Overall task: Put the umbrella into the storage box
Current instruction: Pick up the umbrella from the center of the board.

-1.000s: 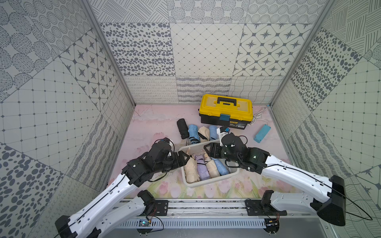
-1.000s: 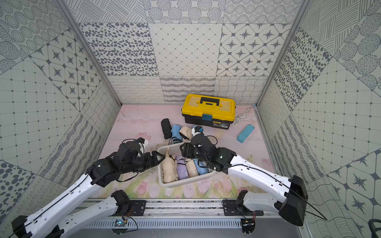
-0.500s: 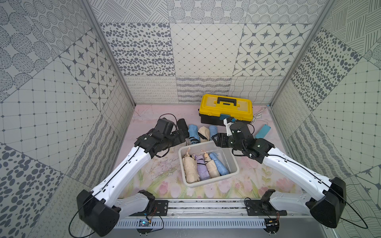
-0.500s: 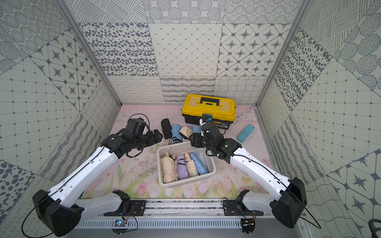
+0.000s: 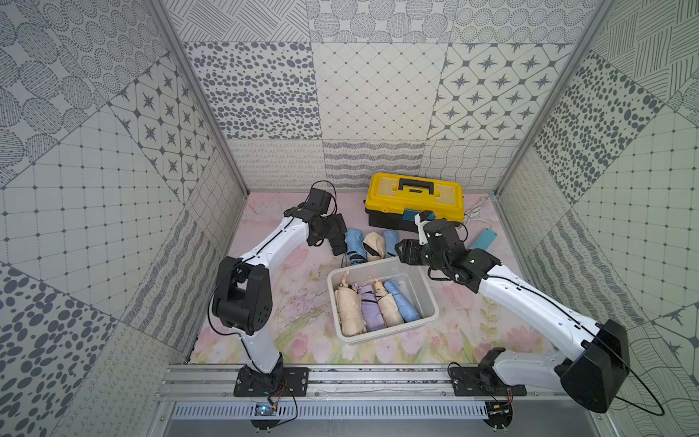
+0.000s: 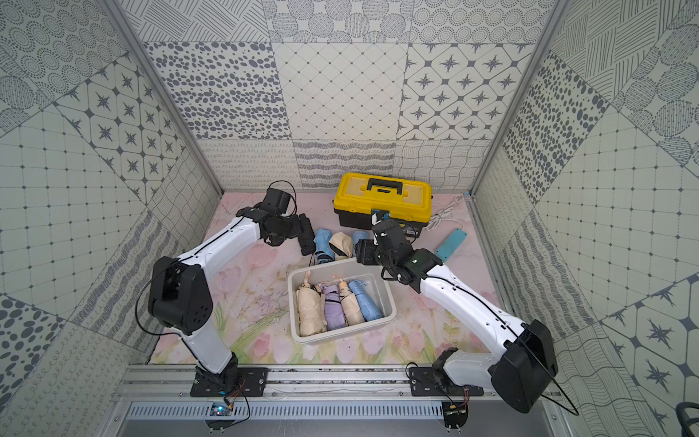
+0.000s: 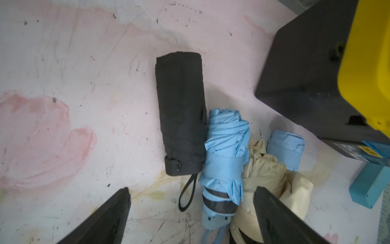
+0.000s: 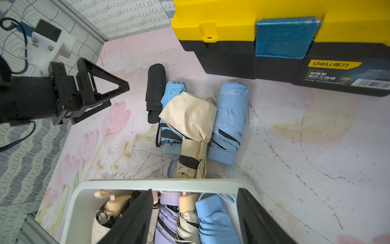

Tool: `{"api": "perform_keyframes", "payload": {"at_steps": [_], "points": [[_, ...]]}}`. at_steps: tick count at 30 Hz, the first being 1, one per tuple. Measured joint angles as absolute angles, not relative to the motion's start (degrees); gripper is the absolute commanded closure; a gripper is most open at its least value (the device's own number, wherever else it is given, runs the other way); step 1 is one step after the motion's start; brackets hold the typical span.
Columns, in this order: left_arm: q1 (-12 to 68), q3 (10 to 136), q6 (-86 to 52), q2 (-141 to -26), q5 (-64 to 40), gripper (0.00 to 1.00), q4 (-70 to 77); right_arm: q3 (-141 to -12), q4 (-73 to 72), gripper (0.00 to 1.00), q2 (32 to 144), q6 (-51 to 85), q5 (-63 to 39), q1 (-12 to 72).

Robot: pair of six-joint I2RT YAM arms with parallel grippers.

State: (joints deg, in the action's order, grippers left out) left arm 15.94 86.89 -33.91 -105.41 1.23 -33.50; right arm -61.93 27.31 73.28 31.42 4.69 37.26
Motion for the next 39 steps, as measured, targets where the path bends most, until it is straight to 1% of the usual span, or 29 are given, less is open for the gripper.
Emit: {"api": "perform_keyframes", "payload": {"at_steps": [5, 9, 14, 21, 25, 29, 37, 39], "points": [[15.3, 92.9, -32.3, -114.0, 1.5, 0.03, -32.4, -63.7, 27.1, 0.32, 74.3, 31.3, 5.3, 36.9], [15.0, 97.9, -31.4, -120.4, 1.9, 0.01, -32.2, -64.0, 26.8, 0.32, 74.3, 31.5, 5.7, 36.9], [14.7, 104.7, -30.7, -127.1, 2.3, 0.02, -32.4, -64.0, 26.8, 0.32, 74.4, 32.6, 5.7, 36.9], [13.9, 109.4, -30.3, -131.9, 3.6, 0.12, -32.7, -64.0, 26.9, 0.33, 75.6, 33.5, 5.8, 36.9], [13.7, 109.9, -30.3, -132.8, 3.8, 0.13, -33.6, -64.0, 26.8, 0.34, 75.9, 34.2, 6.2, 36.9], [13.7, 110.0, -30.1, -133.4, 3.8, 0.16, -35.0, -64.0, 26.8, 0.35, 76.2, 34.8, 6.3, 36.9], [13.7, 110.1, -29.4, -134.0, 3.8, 0.27, -36.8, -64.0, 26.3, 0.34, 76.2, 35.4, 6.7, 36.9], [13.7, 110.2, -29.0, -134.2, 4.2, 0.32, -36.9, -64.0, 26.3, 0.35, 76.2, 35.3, 6.8, 36.9]]}}
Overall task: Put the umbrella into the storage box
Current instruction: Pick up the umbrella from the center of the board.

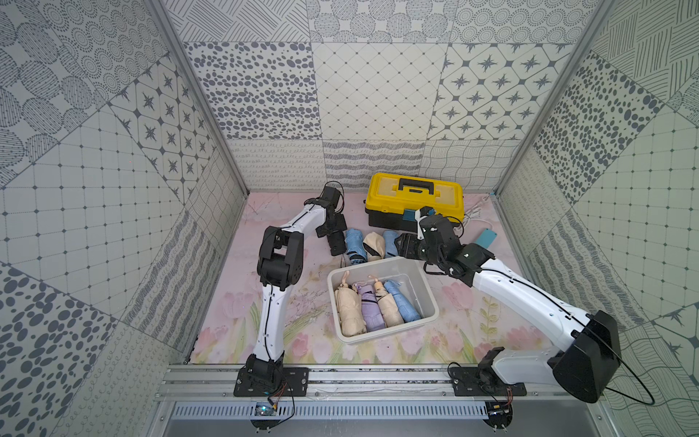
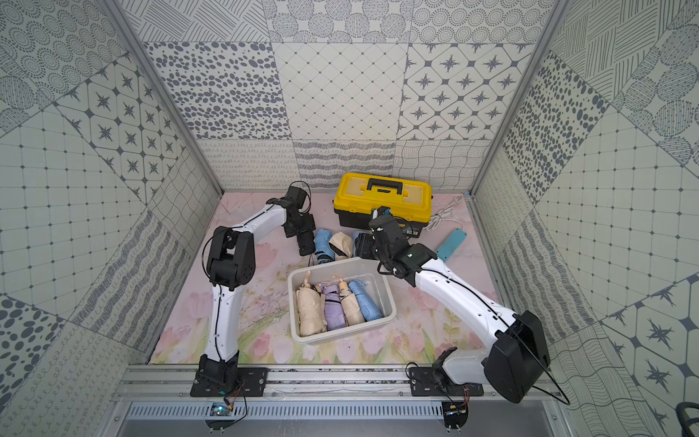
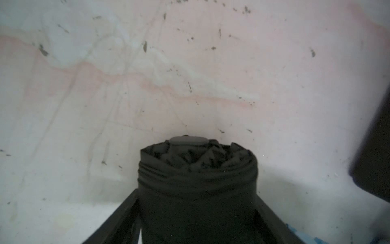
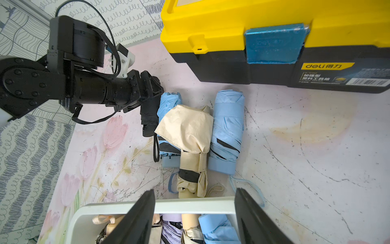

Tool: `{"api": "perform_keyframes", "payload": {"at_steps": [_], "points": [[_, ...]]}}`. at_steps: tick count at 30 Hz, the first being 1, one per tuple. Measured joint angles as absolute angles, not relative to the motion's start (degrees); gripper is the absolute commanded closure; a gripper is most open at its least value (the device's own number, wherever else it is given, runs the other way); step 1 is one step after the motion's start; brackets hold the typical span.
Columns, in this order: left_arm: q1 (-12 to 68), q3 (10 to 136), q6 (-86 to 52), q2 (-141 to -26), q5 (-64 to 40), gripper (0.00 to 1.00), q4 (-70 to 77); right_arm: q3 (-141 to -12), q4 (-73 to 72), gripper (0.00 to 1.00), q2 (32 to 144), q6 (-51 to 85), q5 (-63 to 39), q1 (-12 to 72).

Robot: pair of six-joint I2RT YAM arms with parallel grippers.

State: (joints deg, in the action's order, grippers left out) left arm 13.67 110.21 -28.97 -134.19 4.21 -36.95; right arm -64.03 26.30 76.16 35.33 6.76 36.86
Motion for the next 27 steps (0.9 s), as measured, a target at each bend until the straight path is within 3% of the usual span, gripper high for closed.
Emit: {"api": "perform_keyframes", "payload": {"at_steps": [8, 18, 27], "points": [[13.3, 110.0, -27.2, -134.3, 4.7, 0.51, -37.1, -64.0, 26.2, 0.35, 76.1, 34.9, 6.9, 36.9], [11.4, 105.8, -25.8, -130.9, 4.5, 0.62, -36.3, -64.0, 25.4, 0.35, 76.1, 34.5, 6.5, 36.9], [8.6, 98.6, -26.9, -120.6, 5.1, 0.65, -36.2, -63.1, 24.5, 0.35, 74.3, 34.5, 5.6, 36.9]]}}
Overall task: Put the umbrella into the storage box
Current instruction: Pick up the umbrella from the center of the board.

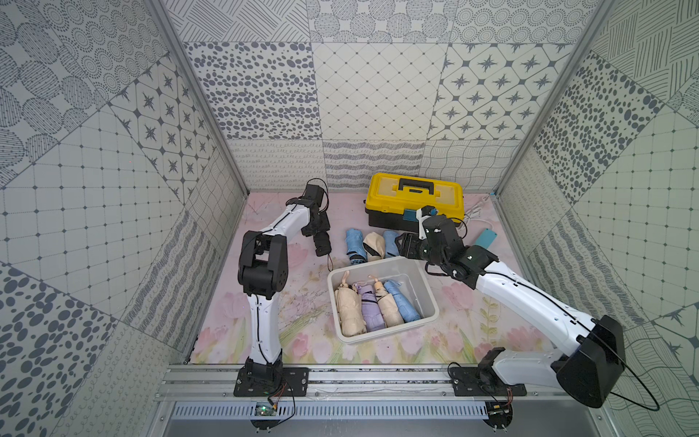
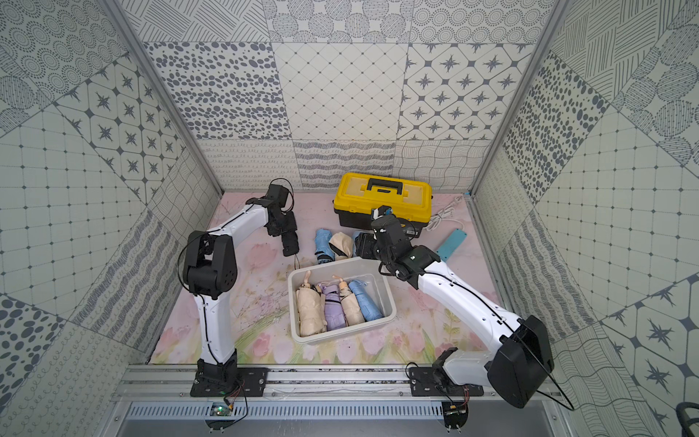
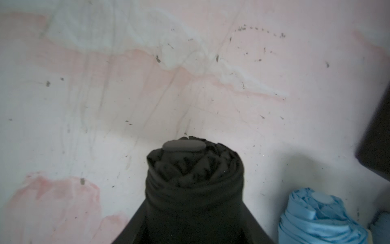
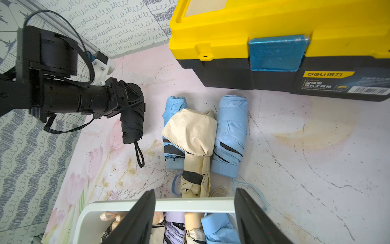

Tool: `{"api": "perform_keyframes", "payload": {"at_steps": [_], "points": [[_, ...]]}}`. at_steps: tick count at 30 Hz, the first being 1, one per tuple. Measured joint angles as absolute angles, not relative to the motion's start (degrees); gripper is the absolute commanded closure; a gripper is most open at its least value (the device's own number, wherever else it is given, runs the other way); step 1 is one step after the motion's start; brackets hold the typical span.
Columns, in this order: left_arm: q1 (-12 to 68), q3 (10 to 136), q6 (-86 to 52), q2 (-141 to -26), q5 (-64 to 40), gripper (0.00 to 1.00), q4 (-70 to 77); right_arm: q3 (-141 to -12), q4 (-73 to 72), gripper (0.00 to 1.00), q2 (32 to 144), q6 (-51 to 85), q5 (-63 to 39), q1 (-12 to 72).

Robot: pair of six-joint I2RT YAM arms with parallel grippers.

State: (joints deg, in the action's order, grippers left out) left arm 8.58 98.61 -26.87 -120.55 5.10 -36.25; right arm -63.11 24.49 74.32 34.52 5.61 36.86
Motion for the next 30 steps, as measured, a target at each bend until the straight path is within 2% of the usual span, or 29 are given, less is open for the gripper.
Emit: {"api": "perform_keyframes", "payload": {"at_steps": [9, 16, 30], "points": [[7.4, 93.0, -31.6, -107.9, 4.5, 0.66, -34.4, -63.1, 21.5, 0.34, 74.4, 35.3, 1.9, 38.1], [7.4, 88.8, -38.4, -98.5, 1.8, 0.67, -32.4, -63.6, 15.4, 0.3, 77.8, 36.4, -0.3, 43.4], [8.3, 75.7, -58.8, -82.9, -4.3, 0.67, -24.8, -67.0, 0.4, 0.19, 87.1, 39.8, -4.8, 51.8]]}}
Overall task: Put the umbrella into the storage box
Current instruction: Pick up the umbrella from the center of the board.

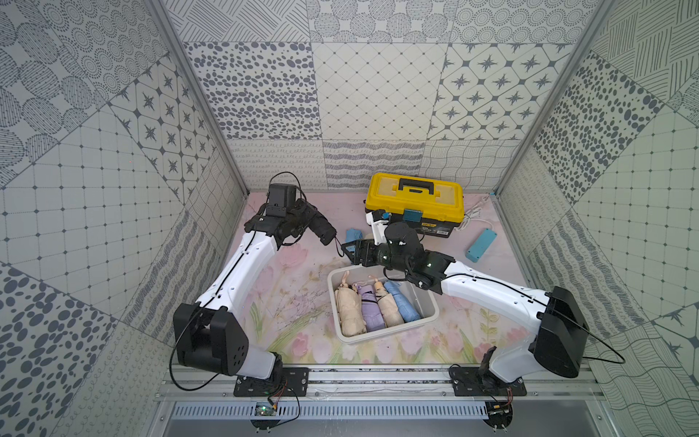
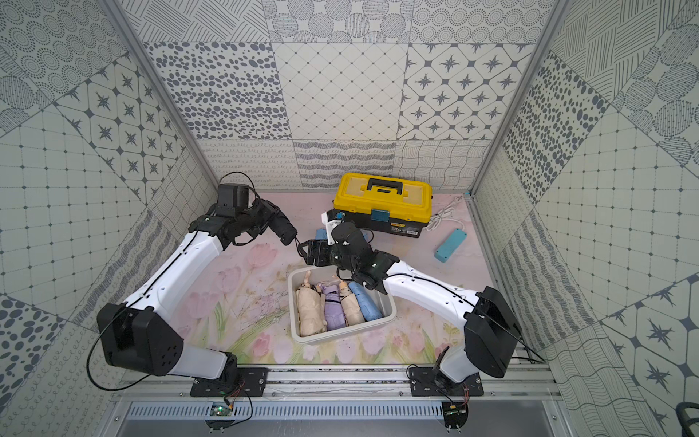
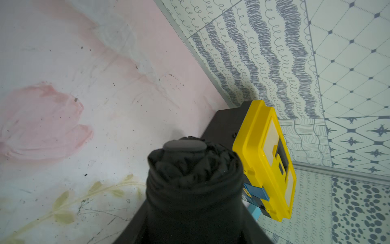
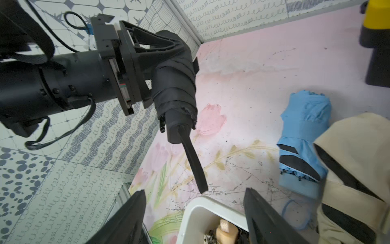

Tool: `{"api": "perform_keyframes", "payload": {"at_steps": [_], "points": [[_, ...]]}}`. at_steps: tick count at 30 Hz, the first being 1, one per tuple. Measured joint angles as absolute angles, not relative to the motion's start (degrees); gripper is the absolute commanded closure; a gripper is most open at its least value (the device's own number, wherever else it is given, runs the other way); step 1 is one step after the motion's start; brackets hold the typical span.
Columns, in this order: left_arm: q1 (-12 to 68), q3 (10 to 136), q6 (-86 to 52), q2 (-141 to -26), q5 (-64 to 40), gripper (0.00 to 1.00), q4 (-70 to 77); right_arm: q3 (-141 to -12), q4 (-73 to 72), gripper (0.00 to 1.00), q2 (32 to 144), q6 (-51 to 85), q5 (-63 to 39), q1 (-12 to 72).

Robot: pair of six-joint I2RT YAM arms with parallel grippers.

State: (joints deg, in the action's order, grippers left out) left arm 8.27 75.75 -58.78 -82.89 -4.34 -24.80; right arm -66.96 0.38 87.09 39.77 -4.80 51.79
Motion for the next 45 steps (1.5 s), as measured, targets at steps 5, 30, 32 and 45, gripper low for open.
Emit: {"api": "perform_keyframes", "payload": {"at_steps": [5, 30, 32, 45], "points": [[8.9, 71.4, -65.9, -79.7, -6.6, 0.67, -22.2, -67.0, -4.8, 0.16, 89.1, 40.4, -5.8, 52.2], [12.8, 65.7, -82.2, -74.1, -10.0, 0.66, -17.0, -66.7, -18.3, 0.33, 95.4, 41.1, -5.8, 52.5], [13.1, 65.6, -82.7, -73.9, -9.8, 0.65, -17.0, -66.8, -18.6, 0.34, 95.4, 40.7, -5.5, 52.5], [14.2, 65.3, -84.9, -73.1, -7.7, 0.65, -18.2, -66.8, -20.1, 0.29, 95.4, 35.6, -4.3, 52.8]]}}
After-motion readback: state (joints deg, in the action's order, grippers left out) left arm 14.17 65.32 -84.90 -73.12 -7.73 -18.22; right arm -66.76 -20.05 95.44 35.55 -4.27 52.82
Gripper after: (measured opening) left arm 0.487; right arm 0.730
